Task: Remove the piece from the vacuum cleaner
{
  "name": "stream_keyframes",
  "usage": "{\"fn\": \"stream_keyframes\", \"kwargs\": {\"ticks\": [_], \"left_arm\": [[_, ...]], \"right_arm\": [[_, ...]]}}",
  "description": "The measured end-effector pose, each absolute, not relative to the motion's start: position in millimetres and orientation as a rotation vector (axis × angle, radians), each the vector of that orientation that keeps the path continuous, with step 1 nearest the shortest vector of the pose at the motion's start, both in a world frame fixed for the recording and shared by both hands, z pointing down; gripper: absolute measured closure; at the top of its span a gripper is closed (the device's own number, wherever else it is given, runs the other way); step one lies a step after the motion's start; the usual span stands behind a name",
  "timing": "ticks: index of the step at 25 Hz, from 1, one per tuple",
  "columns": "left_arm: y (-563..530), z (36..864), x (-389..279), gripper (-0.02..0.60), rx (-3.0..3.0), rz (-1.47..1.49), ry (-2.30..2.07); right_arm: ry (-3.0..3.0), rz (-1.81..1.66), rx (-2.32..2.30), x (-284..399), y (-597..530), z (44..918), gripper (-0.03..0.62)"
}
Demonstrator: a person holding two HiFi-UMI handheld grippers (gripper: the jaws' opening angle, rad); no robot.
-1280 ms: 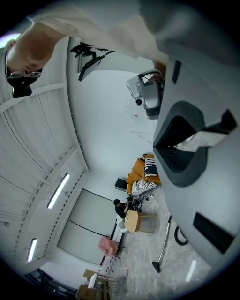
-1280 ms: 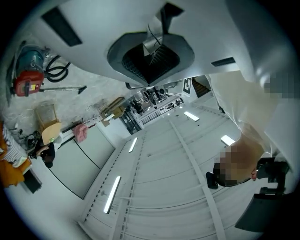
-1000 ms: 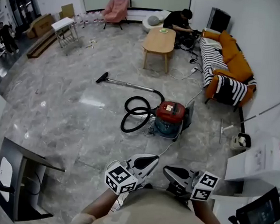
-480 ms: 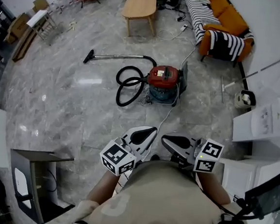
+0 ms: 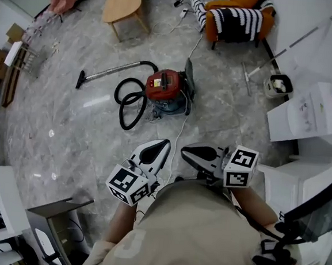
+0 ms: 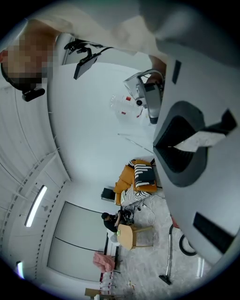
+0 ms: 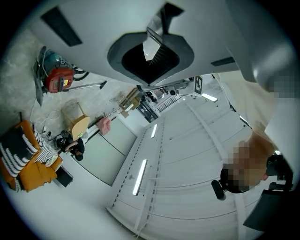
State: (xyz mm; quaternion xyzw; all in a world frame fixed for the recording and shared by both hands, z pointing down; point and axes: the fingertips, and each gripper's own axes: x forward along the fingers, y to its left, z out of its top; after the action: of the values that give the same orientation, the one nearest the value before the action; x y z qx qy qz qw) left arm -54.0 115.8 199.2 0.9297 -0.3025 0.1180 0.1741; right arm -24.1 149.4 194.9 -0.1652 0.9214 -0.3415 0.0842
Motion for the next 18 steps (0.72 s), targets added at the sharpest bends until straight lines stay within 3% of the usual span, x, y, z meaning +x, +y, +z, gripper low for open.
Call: {"fn": "stream_keyframes", "kwargs": {"ticks": [8,18], "left_arm": [[82,196,16,0.578,2.637,0.406,-0.877],[48,201,29,0.578,2.623,0.458,-0.931]], "right_arm": [[2.735,-1.063,-0.457,41,111,198,0.592],[2.714,-1.124,-0.448,64,84,209,0.592]]}}
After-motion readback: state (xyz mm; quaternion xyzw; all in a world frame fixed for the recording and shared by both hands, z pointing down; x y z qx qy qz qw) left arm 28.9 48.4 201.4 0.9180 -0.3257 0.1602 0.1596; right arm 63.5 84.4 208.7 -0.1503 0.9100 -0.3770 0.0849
